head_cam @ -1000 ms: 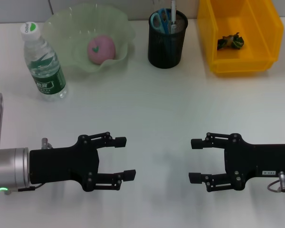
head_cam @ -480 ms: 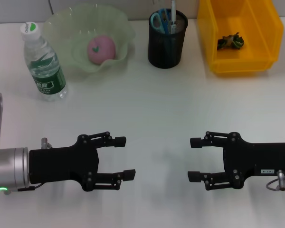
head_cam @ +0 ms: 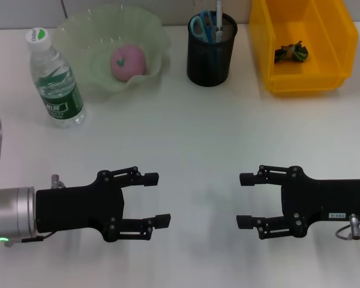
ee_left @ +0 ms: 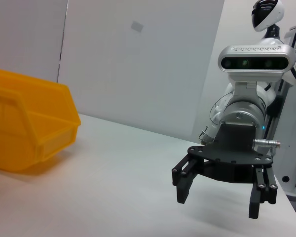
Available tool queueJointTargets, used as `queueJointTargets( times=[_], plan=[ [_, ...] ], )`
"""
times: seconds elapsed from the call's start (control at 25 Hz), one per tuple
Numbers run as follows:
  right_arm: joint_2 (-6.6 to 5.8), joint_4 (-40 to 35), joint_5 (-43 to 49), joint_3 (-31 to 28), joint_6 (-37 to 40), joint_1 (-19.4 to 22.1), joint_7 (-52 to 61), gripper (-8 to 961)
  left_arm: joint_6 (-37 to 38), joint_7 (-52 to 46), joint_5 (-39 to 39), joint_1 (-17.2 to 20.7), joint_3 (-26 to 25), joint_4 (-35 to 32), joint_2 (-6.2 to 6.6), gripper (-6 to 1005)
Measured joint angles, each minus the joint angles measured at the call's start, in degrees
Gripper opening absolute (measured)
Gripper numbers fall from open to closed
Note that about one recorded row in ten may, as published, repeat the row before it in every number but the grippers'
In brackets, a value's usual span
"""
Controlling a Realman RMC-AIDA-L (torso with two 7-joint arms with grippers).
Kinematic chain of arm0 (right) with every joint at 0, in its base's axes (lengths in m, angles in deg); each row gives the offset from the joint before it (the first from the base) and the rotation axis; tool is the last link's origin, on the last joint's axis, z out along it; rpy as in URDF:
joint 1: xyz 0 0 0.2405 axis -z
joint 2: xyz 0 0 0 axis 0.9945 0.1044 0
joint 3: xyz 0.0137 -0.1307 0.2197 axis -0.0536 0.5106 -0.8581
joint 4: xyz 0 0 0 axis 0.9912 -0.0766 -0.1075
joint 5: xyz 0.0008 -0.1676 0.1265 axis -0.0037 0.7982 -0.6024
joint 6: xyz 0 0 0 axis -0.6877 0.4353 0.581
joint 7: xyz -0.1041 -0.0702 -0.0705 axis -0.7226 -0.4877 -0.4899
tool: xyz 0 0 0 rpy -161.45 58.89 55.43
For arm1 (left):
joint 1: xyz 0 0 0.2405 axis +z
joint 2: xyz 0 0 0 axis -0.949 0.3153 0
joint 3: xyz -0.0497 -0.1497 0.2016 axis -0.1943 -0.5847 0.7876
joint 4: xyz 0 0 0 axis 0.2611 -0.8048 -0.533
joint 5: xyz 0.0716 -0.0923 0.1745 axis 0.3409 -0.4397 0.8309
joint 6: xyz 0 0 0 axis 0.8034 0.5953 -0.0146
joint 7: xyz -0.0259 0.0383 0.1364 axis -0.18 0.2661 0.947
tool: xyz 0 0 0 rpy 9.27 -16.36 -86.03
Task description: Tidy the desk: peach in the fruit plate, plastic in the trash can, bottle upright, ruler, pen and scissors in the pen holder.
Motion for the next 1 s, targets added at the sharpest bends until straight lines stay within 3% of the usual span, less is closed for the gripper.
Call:
queueJointTargets(
  times=[1.0],
  plan=[
    [0.34, -0.24, 0.0, 0.09, -0.68, -0.55, -0.02, 820, 0.28, 0.0, 0.0, -0.36, -0.29, -0.7, 0.09, 832]
  ],
)
